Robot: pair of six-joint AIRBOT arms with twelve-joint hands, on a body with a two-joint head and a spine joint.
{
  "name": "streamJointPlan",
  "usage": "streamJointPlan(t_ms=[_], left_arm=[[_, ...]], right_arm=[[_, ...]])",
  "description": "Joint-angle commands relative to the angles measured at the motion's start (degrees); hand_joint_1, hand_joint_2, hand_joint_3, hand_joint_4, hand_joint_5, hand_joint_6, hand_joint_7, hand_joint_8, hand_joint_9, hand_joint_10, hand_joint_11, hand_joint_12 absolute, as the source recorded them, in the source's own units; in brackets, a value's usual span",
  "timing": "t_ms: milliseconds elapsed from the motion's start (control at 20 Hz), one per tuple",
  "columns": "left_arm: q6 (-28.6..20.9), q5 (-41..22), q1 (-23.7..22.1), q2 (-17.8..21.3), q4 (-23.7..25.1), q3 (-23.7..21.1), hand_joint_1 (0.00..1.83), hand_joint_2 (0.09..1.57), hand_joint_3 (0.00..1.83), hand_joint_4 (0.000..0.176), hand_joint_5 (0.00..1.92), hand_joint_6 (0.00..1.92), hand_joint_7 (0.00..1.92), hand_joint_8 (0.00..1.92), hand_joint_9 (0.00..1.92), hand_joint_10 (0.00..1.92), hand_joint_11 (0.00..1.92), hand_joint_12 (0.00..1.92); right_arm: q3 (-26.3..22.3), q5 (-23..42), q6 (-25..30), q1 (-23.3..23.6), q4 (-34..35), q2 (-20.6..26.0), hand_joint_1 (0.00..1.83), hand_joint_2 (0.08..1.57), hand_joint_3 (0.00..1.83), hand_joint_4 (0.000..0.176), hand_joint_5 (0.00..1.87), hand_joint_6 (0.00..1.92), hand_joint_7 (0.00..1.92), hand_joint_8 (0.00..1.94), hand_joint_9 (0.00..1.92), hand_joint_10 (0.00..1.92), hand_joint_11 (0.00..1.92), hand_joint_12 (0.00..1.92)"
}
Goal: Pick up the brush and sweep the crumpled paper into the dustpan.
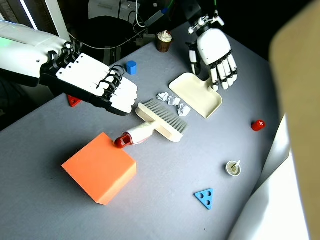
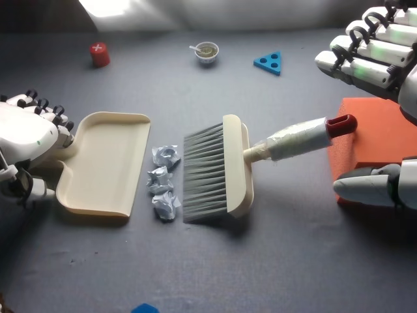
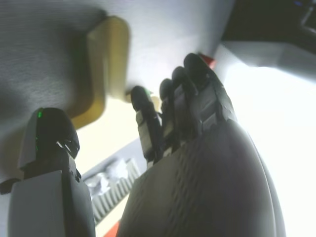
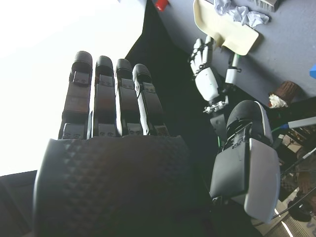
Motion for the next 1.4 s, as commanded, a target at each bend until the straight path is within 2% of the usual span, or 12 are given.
streamJointPlan(t_ms=[0,250,300,350,400,450,500,750,950,1150,1200,1350], left_arm=[[0.5,-5.0,0.0,-0.4,1.0,0.4,0.95,1.12,0.01,0.0,0.52,0.0,0.25,0.0,0.19,0.0,0.0,0.51],[1.2,-5.0,0.3,-1.2,0.1,0.6,0.93,1.13,0.0,0.0,0.58,0.02,0.3,0.01,0.24,0.01,0.03,0.55],[1.2,-4.9,0.3,-1.2,0.2,0.5,0.93,1.15,0.01,0.0,0.63,0.03,0.29,0.0,0.24,0.0,0.02,0.54],[1.2,-4.9,0.3,-1.1,0.2,0.4,1.0,1.14,0.0,0.0,0.78,0.04,0.33,0.0,0.28,0.0,0.05,0.56],[1.2,-4.9,0.2,-1.1,0.2,0.3,1.0,1.14,0.0,0.0,0.78,0.04,0.33,0.0,0.28,0.0,0.05,0.56],[1.2,-5.0,0.1,-1.0,0.2,0.2,1.07,1.17,0.0,0.0,0.85,0.93,0.34,0.0,0.3,0.0,0.05,0.6],[1.3,-5.0,-0.1,-0.8,0.2,0.1,1.09,1.17,0.0,0.0,0.87,1.14,0.36,0.0,0.31,0.0,0.06,0.62],[3.6,-3.2,-2.2,0.6,-0.1,-0.7,1.12,1.15,0.0,0.0,0.91,1.09,0.41,0.0,0.35,0.0,0.06,0.65],[8.2,-3.1,-4.0,2.1,-4.4,-2.6,1.1,1.16,0.0,0.0,0.89,1.12,0.39,0.0,0.33,0.0,0.05,0.66],[8.7,-2.7,-5.2,2.7,-4.0,-2.7,1.09,1.17,0.0,0.0,0.88,1.13,0.39,0.0,0.33,0.0,0.05,0.66],[8.7,-3.0,-5.7,2.6,-3.6,-2.5,1.09,1.18,0.0,0.0,0.86,1.16,0.38,0.0,0.32,0.0,0.05,0.66],[6.8,-4.2,-6.5,2.0,-2.3,-1.7,1.06,1.18,0.0,0.0,0.86,1.17,0.4,0.01,0.34,0.01,0.07,0.67]], right_arm=[[0.0,-6.1,-0.2,0.4,-1.8,0.5,0.0,0.99,0.0,0.0,0.16,0.0,0.18,0.0,0.18,0.0,0.2,0.01],[0.0,-6.1,-0.2,0.4,-1.8,0.5,0.0,0.99,0.0,0.0,0.15,0.0,0.18,0.0,0.18,0.0,0.22,0.01],[0.0,-6.1,-0.2,0.4,-1.8,0.5,0.0,0.99,0.0,0.0,0.18,0.01,0.2,0.01,0.2,0.01,0.23,0.02],[0.0,-6.1,-0.2,0.4,-1.8,0.5,0.0,1.0,0.0,0.0,0.17,0.0,0.19,0.0,0.19,0.0,0.21,0.01],[0.0,-6.1,-0.2,0.4,-1.8,0.5,0.0,1.0,0.0,0.0,0.17,0.0,0.19,0.0,0.19,0.0,0.21,0.01],[0.0,-6.1,-0.2,0.4,-1.8,0.5,0.0,1.0,0.0,0.0,0.17,0.0,0.19,0.0,0.19,0.0,0.21,0.01],[0.0,-6.1,-0.2,0.4,-1.8,0.5,0.0,0.99,0.0,0.0,0.17,0.01,0.19,0.0,0.19,0.0,0.21,0.01],[0.0,-6.1,-0.2,0.4,-1.8,0.5,0.0,0.99,0.0,0.0,0.16,0.0,0.18,0.0,0.18,0.0,0.2,0.0],[0.0,-6.1,-0.2,0.4,-1.8,0.5,0.0,1.0,0.0,0.0,0.17,0.0,0.19,0.01,0.19,0.01,0.21,0.01],[0.0,-7.3,-0.2,0.3,-1.4,0.0,0.0,0.99,0.0,0.0,0.16,0.01,0.19,0.01,0.19,0.01,0.22,0.01],[-0.1,-9.0,-0.9,-0.1,-0.7,-0.6,0.0,0.99,0.0,0.0,0.17,0.01,0.19,0.01,0.19,0.01,0.22,0.01],[-0.1,-18.0,-8.4,-2.1,4.2,-3.8,0.0,0.99,0.0,0.0,0.13,0.0,0.16,0.0,0.16,0.0,0.18,0.0]])
